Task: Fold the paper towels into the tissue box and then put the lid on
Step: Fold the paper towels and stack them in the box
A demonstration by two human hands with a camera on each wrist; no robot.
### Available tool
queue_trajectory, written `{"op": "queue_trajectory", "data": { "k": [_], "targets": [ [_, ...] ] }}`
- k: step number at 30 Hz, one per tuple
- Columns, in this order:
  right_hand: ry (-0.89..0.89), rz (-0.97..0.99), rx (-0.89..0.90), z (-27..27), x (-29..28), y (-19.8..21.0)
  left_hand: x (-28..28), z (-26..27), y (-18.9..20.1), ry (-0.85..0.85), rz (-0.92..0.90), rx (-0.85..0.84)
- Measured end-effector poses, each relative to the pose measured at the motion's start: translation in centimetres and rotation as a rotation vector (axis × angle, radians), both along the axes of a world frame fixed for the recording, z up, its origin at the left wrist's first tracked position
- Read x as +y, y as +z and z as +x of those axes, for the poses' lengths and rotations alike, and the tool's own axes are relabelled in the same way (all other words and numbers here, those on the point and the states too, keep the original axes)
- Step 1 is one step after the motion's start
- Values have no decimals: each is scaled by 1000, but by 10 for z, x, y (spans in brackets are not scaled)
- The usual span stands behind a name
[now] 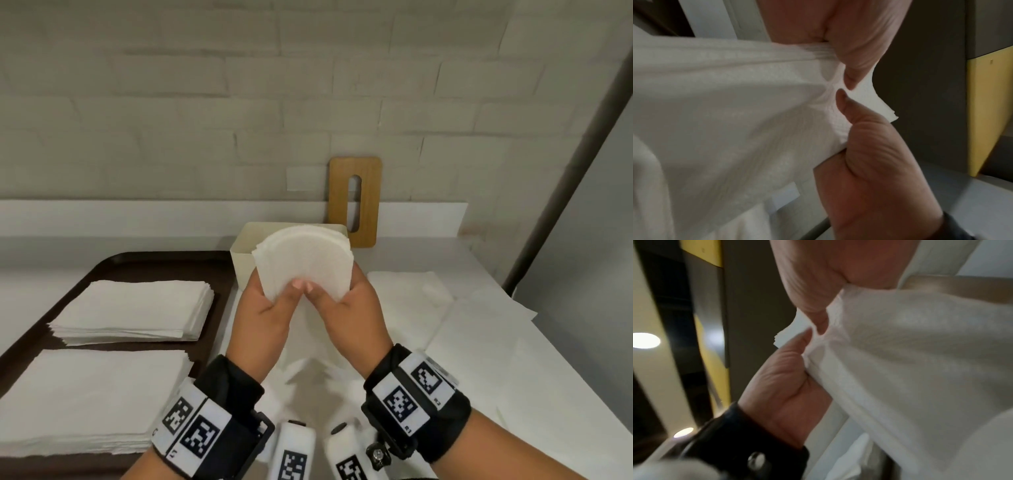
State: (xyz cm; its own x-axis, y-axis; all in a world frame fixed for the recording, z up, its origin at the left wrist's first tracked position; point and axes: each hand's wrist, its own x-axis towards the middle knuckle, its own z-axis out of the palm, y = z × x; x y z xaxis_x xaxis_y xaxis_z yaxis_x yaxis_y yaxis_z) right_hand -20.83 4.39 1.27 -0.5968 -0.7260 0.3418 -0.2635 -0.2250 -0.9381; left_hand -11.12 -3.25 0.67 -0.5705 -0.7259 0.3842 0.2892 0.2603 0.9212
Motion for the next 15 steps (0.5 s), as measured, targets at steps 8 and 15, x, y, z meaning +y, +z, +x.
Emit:
{"op": "queue_trajectory", "data": {
  "k": [8, 15],
  "targets": [
    [22, 158, -217, -10, 0, -44, -6, 3, -47, -41, 172, 2],
    [172, -8, -308, -11, -7, -26, -8, -5, -28, -79, 107, 49]
  ]
}}
